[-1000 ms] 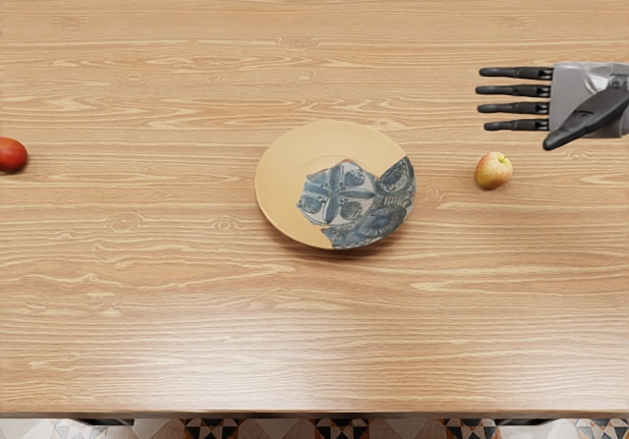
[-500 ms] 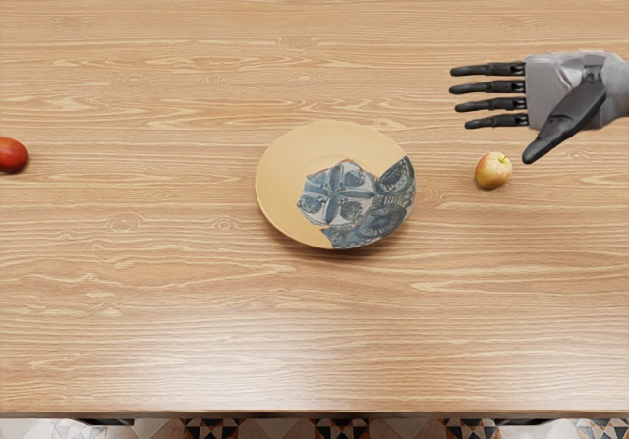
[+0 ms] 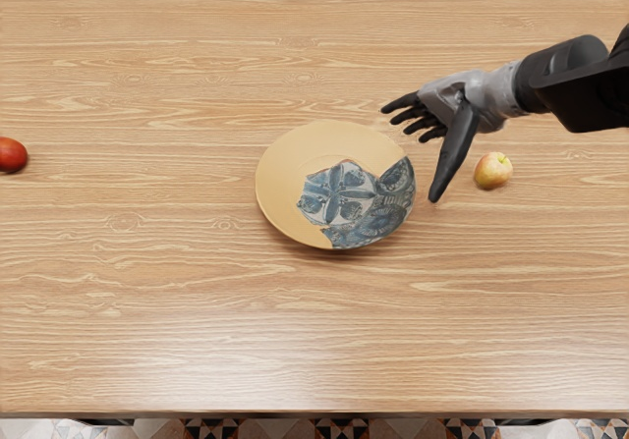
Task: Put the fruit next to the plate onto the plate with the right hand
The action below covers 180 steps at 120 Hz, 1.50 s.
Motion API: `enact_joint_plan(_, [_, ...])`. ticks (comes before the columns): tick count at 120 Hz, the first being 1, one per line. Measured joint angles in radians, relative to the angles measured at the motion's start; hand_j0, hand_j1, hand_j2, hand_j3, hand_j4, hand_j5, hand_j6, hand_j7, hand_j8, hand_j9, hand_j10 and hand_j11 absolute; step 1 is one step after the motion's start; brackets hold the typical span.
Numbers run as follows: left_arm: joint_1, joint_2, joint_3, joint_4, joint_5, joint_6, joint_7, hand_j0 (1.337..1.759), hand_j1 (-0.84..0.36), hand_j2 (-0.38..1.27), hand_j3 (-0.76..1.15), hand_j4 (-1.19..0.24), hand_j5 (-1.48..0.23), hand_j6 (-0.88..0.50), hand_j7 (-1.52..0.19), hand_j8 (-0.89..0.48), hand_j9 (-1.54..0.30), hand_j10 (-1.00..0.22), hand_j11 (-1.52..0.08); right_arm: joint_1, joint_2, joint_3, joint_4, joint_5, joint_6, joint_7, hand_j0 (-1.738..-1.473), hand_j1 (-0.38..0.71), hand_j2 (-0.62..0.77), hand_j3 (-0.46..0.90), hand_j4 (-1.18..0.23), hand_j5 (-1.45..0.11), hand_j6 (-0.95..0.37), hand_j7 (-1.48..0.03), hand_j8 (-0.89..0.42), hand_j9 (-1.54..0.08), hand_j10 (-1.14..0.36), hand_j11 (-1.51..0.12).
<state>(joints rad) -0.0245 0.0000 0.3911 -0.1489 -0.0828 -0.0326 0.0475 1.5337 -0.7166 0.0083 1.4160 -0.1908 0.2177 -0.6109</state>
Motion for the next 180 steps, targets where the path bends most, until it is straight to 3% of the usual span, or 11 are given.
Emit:
enact_joint_plan(16, [0.0, 0.0, 0.0, 0.0, 0.0, 0.0, 0.0, 1.658, 0.07, 0.05, 0.0, -0.23, -0.3, -0.23, -0.3, -0.23, -0.3, -0.23, -0.3, 0.058, 0.024, -0.13, 0.006, -0.067, -0.153, 0.0, -1.658, -0.31, -0.01, 0.0, -0.03, -0.04, -0.03, -0.04, -0.03, -0.04, -0.03, -0.04])
enact_joint_plan(37, [0.0, 0.0, 0.0, 0.0, 0.0, 0.0, 0.0, 1.658, 0.07, 0.05, 0.0, -0.23, -0.3, -0.23, -0.3, -0.23, -0.3, -0.23, -0.3, 0.067, 0.034, -0.246, -0.003, -0.234, -0.245, 0.0, -1.658, -0.31, -0.01, 0.0, -0.03, -0.04, -0.03, -0.04, -0.03, -0.04, -0.03, -0.04])
enact_joint_plan(73, [-0.001, 0.0, 0.004, 0.0, 0.0, 0.0, 0.0, 1.658, 0.07, 0.05, 0.0, -0.23, -0.3, -0.23, -0.3, -0.23, -0.3, -0.23, -0.3, -0.028, 0.025, -0.334, -0.003, -0.43, -0.372, 0.0, -1.658, -0.31, -0.01, 0.0, -0.03, -0.04, -0.03, -0.04, -0.03, -0.04, -0.03, -0.04])
enact_joint_plan(99, [-0.002, 0.0, 0.005, 0.0, 0.0, 0.0, 0.0, 1.658, 0.07, 0.05, 0.0, -0.23, -0.3, -0.23, -0.3, -0.23, -0.3, -0.23, -0.3, -0.072, 0.035, -0.368, -0.009, -0.486, -0.539, 0.0, -1.658, -0.22, -0.02, 0.0, -0.11, -0.14, -0.11, -0.14, -0.11, -0.14, -0.11, -0.14])
enact_joint_plan(138, [-0.002, 0.0, 0.005, 0.0, 0.0, 0.0, 0.0, 1.658, 0.07, 0.05, 0.0, -0.23, -0.3, -0.23, -0.3, -0.23, -0.3, -0.23, -0.3, -0.142, 0.108, -0.372, -0.095, -0.511, -0.619, 0.0, -1.658, -0.05, -0.05, 0.0, -0.26, -0.33, -0.26, -0.33, -0.26, -0.33, -0.26, -0.33])
enact_joint_plan(180, [-0.024, 0.0, 0.006, 0.0, 0.0, 0.0, 0.0, 1.658, 0.07, 0.05, 0.0, -0.23, -0.3, -0.23, -0.3, -0.23, -0.3, -0.23, -0.3, -0.182, 0.154, -0.371, -0.168, -0.538, -0.631, 0.0, -1.658, -0.01, -0.05, 0.0, -0.29, -0.37, -0.29, -0.37, -0.29, -0.37, -0.29, -0.37])
